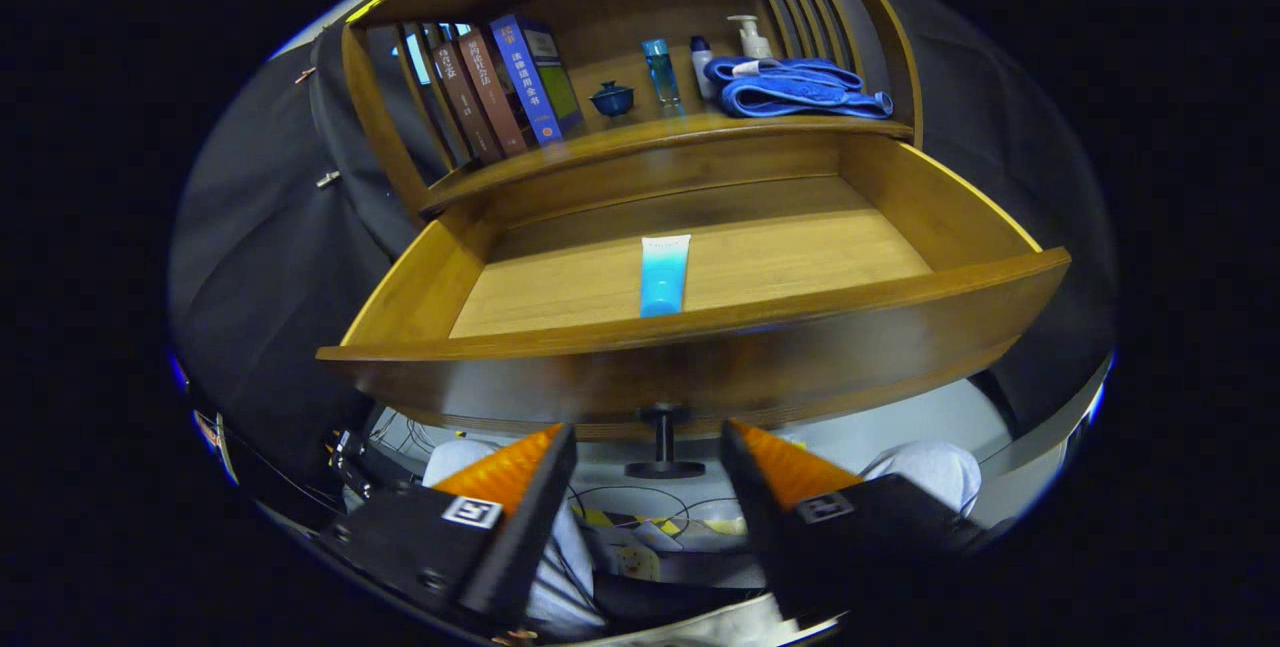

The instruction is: Pull open the drawer, take out the items inside it, and place them on the countertop above the cabinet.

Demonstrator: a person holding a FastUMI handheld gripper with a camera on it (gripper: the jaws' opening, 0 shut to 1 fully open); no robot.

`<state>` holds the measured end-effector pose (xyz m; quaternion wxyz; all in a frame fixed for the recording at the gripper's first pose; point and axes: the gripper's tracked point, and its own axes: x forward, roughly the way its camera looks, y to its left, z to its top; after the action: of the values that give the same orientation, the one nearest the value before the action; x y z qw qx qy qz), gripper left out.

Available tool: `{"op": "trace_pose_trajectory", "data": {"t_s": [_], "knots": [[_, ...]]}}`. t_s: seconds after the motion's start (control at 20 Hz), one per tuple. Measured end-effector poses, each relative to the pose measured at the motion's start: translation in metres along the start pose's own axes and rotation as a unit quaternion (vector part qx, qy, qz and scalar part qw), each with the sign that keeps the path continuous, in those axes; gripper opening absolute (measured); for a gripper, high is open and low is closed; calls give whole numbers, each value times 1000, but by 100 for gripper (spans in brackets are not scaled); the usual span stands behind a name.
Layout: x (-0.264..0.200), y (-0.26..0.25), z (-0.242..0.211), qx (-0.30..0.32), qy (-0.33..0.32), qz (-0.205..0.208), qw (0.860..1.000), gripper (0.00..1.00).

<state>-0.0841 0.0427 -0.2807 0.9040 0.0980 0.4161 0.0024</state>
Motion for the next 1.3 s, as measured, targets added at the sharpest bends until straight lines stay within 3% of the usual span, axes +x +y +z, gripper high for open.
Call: {"op": "trace_pose_trajectory", "data": {"t_s": [0.05,0.25,0.4,0.55,0.9,1.3], "knots": [[-11,9,2,-2,2,12,1000,100],[-42,43,41,-17,-18,61,998,100],[-40,38,100,-52,-68,36,996,100],[-14,35,131,-82,-80,22,993,100],[74,22,148,-69,25,5,997,100],[139,-1,114,-91,154,-29,983,99]]}}
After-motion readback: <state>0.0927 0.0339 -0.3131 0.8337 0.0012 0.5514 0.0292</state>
